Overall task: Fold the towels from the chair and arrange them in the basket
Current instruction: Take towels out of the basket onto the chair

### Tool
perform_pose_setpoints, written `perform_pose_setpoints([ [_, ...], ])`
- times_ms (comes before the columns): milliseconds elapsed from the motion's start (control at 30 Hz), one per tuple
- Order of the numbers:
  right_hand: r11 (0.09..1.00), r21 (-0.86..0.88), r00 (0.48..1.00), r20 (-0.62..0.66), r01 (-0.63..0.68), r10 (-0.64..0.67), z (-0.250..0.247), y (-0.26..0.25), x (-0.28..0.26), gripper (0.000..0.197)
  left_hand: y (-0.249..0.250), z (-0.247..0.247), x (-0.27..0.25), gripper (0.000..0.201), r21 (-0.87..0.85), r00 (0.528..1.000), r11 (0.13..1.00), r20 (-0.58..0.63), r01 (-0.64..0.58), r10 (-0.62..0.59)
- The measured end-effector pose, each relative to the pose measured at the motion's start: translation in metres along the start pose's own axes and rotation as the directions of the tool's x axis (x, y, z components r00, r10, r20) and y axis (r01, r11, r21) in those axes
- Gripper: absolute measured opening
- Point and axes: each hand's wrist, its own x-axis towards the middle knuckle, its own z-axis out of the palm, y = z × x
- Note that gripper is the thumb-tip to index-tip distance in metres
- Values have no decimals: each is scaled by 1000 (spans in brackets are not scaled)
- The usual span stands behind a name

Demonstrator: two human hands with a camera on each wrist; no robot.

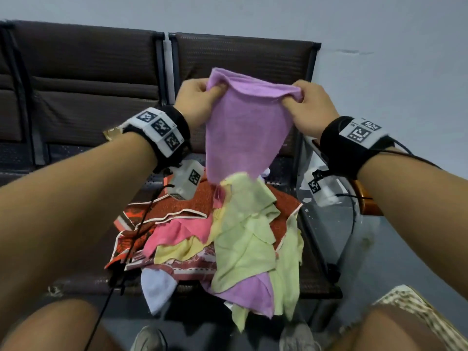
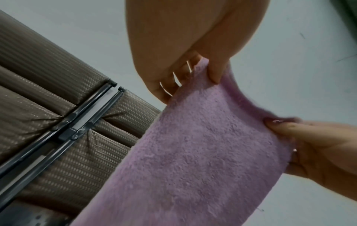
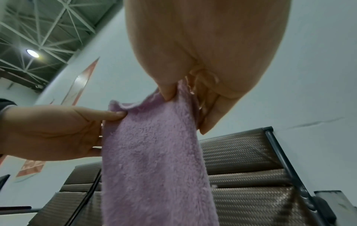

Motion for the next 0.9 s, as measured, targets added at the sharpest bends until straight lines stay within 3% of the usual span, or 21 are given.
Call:
perform_pose_setpoints([
  [100,998,50,998,48,43,-46,8,8,-16,12,-15,-11,-18,12,-63,995,998,96,28,-21],
  [167,998,-52,969,247,47,-33,19,23,-36,15,-41,-13,-43,22,13,973,994,201,113,-113],
  [267,980,-195,816,572,38,82,41,49,-80,21,-88,-9,-92,21,220,893,944,328,246,-309],
  [333,963,-264,667,726,48,165,57,64,-110,21,-113,-6,-123,13,380,792,878,418,292,-445],
  [367,961,-275,586,783,25,209,64,71,-125,21,-122,-5,-137,16,440,720,844,473,306,-508],
  [467,938,-239,362,875,-251,320,79,89,-160,17,-140,1,-169,34,522,512,770,577,367,-636],
  [533,890,-216,260,905,-402,337,82,97,-171,12,-145,5,-178,25,519,403,723,604,456,-688],
  [567,870,-204,245,908,-449,340,84,100,-172,11,-146,6,-179,24,508,373,702,605,499,-703],
  [600,852,-187,261,901,-488,348,85,103,-171,10,-148,8,-177,23,497,369,691,598,526,-711],
  [633,841,-167,304,881,-515,361,88,105,-167,11,-151,10,-173,22,479,394,692,583,540,-711],
  [700,822,-114,417,818,-557,396,96,112,-156,13,-159,15,-160,25,402,504,721,525,564,-686],
  [800,798,24,601,672,-602,433,113,128,-136,13,-180,27,-137,30,293,679,762,346,577,-647],
  [900,829,62,743,485,-555,461,136,146,-118,21,-201,40,-116,31,273,801,805,157,527,-577],
])
